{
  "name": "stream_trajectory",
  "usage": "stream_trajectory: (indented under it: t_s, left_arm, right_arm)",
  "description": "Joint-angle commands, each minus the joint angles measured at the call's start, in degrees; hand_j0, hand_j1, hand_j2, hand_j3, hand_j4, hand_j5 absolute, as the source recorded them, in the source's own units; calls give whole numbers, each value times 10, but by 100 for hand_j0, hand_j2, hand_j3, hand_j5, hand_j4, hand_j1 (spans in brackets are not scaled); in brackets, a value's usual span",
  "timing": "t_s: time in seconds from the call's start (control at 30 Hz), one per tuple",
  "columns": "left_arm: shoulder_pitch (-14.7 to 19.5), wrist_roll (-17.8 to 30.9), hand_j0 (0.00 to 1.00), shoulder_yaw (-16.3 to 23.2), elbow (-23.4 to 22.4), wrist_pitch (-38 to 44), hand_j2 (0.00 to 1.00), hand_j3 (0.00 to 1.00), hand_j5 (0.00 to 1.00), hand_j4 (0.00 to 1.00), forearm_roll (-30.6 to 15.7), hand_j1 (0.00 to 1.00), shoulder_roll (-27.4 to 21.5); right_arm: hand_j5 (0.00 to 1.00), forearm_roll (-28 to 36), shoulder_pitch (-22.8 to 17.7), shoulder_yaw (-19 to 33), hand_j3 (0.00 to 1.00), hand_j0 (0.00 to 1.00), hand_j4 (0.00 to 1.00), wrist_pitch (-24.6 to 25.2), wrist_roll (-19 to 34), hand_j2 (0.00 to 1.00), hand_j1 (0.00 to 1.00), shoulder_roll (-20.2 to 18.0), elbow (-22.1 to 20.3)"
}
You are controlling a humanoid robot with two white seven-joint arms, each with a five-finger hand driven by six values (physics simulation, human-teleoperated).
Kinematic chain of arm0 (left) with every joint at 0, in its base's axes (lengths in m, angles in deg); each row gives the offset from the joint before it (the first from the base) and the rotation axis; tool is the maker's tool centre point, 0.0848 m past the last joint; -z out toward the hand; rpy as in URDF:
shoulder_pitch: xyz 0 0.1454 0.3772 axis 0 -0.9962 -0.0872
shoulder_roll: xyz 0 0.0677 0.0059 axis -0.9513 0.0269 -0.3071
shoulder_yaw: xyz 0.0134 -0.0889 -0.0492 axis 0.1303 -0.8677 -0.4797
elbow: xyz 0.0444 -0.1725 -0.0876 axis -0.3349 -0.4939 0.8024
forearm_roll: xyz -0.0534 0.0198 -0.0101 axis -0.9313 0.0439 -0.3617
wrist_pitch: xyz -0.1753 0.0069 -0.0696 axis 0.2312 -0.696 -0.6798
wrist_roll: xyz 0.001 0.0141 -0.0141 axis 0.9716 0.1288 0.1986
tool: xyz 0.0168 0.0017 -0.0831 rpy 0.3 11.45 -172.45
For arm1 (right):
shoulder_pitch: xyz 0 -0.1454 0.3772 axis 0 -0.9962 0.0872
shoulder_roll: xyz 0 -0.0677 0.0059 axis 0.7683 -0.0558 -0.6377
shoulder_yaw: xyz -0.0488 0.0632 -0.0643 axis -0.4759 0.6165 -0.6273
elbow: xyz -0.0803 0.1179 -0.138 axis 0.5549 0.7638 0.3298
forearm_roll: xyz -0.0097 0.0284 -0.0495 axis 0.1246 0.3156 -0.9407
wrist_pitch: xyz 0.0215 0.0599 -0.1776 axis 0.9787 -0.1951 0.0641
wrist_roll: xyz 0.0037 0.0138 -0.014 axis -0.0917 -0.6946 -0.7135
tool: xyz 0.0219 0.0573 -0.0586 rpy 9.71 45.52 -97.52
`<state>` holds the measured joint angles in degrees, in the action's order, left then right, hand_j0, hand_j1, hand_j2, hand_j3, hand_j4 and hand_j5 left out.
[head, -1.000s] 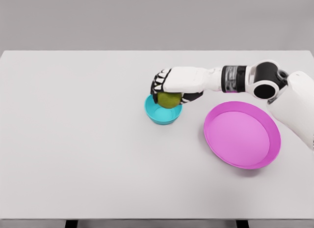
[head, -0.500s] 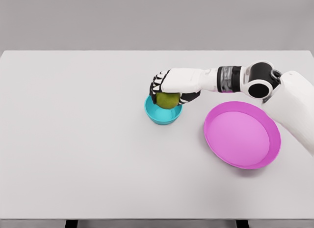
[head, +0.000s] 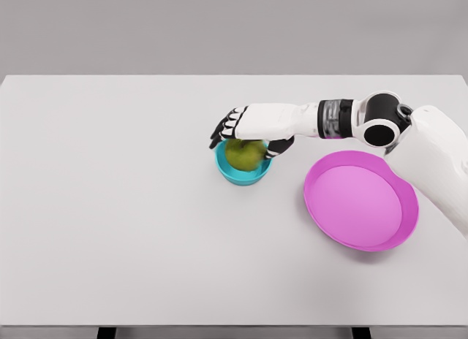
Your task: Put the apple from the pink plate into the blue bowl with your right arm
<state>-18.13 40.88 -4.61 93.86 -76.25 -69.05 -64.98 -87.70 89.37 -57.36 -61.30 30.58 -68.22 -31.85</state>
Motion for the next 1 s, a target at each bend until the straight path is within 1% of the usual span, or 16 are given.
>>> stream_trajectory:
  t_s: [0.0,0.2,0.27,0.3,0.37,0.4,0.43,0.47,0.53,0.57,0.6,0.67,0.7,0.73,0.9,0.97]
  left_arm:
    - [0,0,100,0,0,0,100,100,100,100,0,100,0]
    - [0,0,100,0,0,0,100,100,100,100,0,100,0]
    - [0,0,100,0,0,0,100,100,100,100,0,100,0]
    - [0,0,100,0,0,0,100,100,100,100,0,100,0]
    - [0,0,100,0,0,0,100,100,100,100,0,100,0]
    - [0,0,100,0,0,0,100,100,100,100,0,100,0]
    - [0,0,100,0,0,0,100,100,100,100,0,100,0]
    - [0,0,100,0,0,0,100,100,100,100,0,100,0]
    - [0,0,100,0,0,0,100,100,100,100,0,100,0]
    - [0,0,100,0,0,0,100,100,100,100,0,100,0]
    - [0,0,100,0,0,0,100,100,100,100,0,100,0]
    - [0,0,100,0,0,0,100,100,100,100,0,100,0]
    - [0,0,100,0,0,0,100,100,100,100,0,100,0]
    - [0,0,100,0,0,0,100,100,100,100,0,100,0]
    - [0,0,100,0,0,0,100,100,100,100,0,100,0]
    - [0,0,100,0,0,0,100,100,100,100,0,100,0]
  right_arm:
    - [100,3,0,0,100,100,100,2,0,100,100,0,-1]
    - [100,3,4,3,100,100,100,2,0,100,100,-1,-9]
    - [100,6,12,9,100,100,100,2,0,100,100,-12,-39]
    - [100,10,14,23,100,100,100,2,0,100,100,-26,-54]
    - [100,12,7,79,100,100,100,2,0,100,100,-62,-89]
    - [100,14,0,102,100,100,100,2,0,100,100,-102,-108]
    - [100,15,-7,112,100,100,100,2,0,100,100,-114,-112]
    - [100,17,-30,148,100,100,100,2,0,100,100,-134,-116]
    - [100,43,-68,190,100,100,100,2,0,100,100,-169,-117]
    - [100,56,-90,208,100,100,100,2,0,100,100,-197,-117]
    - [100,58,-105,227,100,100,100,2,0,100,100,-204,-115]
    - [100,64,-198,369,100,100,100,2,0,100,100,-180,-113]
    - [100,68,-245,445,100,100,100,2,0,100,100,-140,-116]
    - [100,68,-259,488,100,100,100,2,0,100,100,-116,-114]
    - [100,65,-277,489,100,100,100,2,0,100,100,-115,-74]
    - [100,63,-286,485,100,100,100,2,0,100,100,-102,-73]
